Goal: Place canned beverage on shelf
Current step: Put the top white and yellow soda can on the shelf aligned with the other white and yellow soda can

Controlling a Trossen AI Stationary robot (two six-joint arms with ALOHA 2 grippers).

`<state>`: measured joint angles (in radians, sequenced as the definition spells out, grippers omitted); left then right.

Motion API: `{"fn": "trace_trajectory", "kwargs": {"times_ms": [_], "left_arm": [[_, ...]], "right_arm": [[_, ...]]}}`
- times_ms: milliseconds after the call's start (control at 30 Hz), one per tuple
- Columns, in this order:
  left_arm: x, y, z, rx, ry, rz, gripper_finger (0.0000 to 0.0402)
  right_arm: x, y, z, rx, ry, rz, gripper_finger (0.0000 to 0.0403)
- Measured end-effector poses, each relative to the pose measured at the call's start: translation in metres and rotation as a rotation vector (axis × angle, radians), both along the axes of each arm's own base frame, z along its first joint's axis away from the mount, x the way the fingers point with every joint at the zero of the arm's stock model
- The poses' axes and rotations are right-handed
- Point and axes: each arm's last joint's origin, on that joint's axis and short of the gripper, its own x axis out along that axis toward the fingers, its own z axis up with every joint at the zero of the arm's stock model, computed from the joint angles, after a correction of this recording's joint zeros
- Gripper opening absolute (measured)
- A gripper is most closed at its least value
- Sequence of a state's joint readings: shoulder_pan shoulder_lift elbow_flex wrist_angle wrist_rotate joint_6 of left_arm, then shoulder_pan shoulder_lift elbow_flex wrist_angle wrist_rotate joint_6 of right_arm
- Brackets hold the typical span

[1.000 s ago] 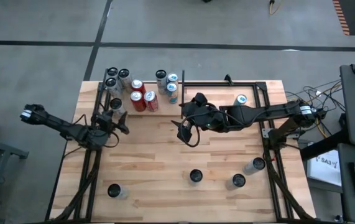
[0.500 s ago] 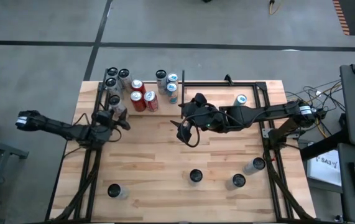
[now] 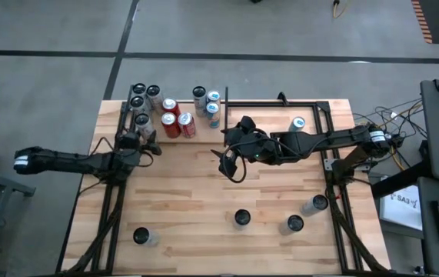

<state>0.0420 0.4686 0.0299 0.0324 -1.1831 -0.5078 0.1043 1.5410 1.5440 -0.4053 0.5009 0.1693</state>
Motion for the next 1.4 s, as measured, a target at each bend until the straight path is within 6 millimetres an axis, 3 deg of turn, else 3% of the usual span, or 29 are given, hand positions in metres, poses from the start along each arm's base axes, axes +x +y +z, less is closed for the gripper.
{"fn": "trace_trajectory", "kwargs": {"times_ms": [1400], "left_arm": [[0.016,0.016,-0.01,-0.001,0.032,0.133,0.0243]], "right_arm": [[0.001,0.0,-0.001,-0.01,-0.009,0.005,0.0336]]}}
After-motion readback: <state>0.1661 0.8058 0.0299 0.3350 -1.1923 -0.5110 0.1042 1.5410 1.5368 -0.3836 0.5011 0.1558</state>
